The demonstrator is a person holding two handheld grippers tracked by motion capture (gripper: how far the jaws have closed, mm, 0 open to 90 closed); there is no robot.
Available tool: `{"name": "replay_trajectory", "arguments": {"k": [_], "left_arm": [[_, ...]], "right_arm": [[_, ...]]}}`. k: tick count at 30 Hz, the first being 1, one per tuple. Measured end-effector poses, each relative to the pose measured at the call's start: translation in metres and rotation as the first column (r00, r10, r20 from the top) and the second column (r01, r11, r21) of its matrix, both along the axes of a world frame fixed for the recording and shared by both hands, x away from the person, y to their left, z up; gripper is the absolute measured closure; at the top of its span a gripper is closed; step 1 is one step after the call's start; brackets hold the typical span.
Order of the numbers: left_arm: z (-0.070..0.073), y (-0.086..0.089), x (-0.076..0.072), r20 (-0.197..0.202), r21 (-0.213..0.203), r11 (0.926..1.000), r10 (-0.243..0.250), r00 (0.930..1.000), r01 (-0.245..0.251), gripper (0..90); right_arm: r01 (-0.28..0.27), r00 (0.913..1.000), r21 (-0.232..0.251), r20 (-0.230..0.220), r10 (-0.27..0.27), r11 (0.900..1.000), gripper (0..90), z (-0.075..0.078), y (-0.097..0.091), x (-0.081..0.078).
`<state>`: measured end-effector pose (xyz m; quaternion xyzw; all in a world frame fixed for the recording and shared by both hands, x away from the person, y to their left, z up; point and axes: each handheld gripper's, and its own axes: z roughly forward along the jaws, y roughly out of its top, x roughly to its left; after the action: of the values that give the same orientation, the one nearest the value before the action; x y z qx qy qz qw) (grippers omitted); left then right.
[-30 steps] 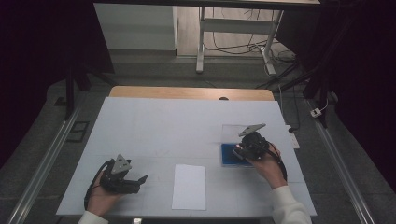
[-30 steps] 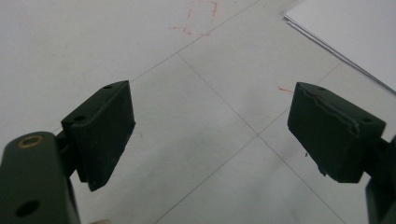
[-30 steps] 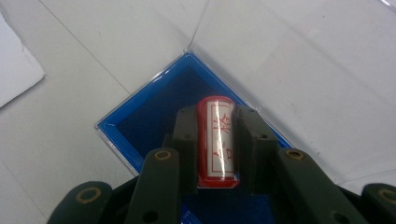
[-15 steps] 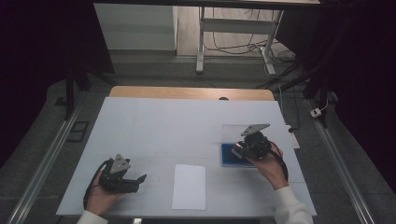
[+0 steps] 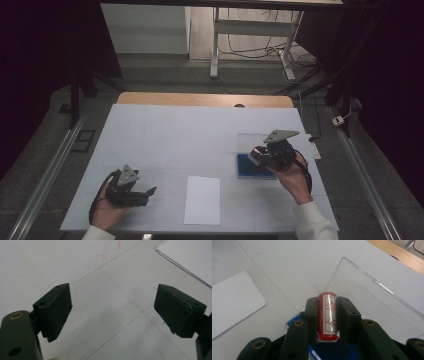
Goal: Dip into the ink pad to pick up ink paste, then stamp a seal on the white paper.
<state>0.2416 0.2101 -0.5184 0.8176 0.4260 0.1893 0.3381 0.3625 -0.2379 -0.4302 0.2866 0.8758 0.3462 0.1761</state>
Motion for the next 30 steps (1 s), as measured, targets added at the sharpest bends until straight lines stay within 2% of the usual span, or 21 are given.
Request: {"name": "replay_trajectory", "arguments": {"k": [11,22,30], "left_arm": [[0.0,0.0,0.0,-0.003,0.002,1.0,-0.002,1.0,0.002,15.0],[-0.001,0.0,0.0,-0.002,0.007,1.0,0.0,1.0,0.0,15.1],[-0.001,0.0,0.001,-0.003,0.01,0.9999,-0.004,1.0,0.004,15.1]], "right_arm": [[-0.017,0.9996,0.012,0.024,0.016,0.9998,69.9,0.009,0.003,-0.007],[-0.06,0.9977,0.031,0.033,0.059,0.9977,69.9,0.015,0.014,-0.014],[-0.103,0.9943,0.024,0.03,0.102,0.9944,69.9,0.014,0.027,-0.02]]}}
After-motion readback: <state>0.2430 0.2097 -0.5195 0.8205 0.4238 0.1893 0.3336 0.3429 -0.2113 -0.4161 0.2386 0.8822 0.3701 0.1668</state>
